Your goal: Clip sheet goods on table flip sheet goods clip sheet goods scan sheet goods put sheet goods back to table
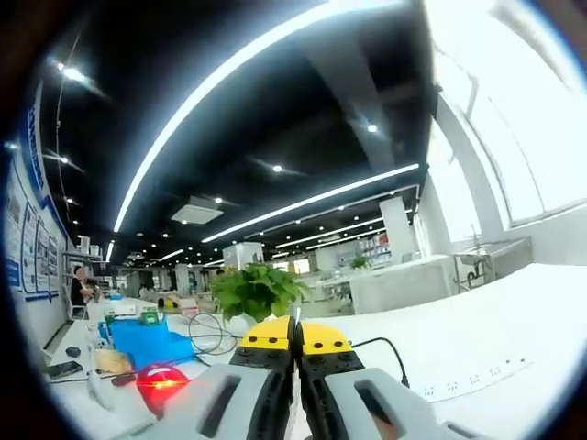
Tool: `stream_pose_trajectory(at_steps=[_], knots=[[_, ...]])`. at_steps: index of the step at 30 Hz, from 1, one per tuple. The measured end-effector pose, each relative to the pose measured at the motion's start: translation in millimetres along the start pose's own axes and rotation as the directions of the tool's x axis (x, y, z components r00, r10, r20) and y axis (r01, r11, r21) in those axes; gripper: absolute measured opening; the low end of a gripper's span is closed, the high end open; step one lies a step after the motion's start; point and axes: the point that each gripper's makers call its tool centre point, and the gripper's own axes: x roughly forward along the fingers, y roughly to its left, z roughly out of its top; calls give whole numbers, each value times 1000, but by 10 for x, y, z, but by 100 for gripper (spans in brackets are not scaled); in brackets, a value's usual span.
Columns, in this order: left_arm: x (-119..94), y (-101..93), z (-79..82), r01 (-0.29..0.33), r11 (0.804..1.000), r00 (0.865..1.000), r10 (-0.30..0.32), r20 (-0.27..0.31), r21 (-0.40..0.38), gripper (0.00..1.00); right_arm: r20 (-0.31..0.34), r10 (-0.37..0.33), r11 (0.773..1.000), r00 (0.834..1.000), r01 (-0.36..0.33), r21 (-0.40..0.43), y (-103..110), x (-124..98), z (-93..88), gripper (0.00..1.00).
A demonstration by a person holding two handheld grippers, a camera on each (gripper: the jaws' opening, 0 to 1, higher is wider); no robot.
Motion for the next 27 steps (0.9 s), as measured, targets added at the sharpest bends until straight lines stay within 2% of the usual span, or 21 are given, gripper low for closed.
stream_pose_trajectory(at_steps=[3, 7, 17, 24, 26, 27], knots=[[4, -23, -10, 8, 1000, 1000, -8, -6, 8, 42, -5, -4, 1000, 1000, 4, -2, 24, 5, -65, 0], [2, -21, -10, 7, 1000, 1000, -7, -6, 11, 42, -5, -8, 1000, 1000, 8, 5, 44, -1, -63, 0], [5, -39, -2, 15, 1000, 1000, -15, -1, 14, 42, -11, 1, 1000, 1000, -1, -16, 41, -98, 150, 0], [12, -65, -5, 32, 999, 999, -32, -3, 8, 42, -44, 61, 998, 997, -60, 17, -55, -184, 240, 0], [18, -67, -5, 34, 999, 999, -34, -2, 6, 42, -62, 108, 993, 992, -104, 59, -22, -226, 229, 0], [19, -69, -5, 35, 999, 999, -35, -2, 4, 42, -65, 99, 994, 993, -97, 45, -68, -246, 233, 0]])
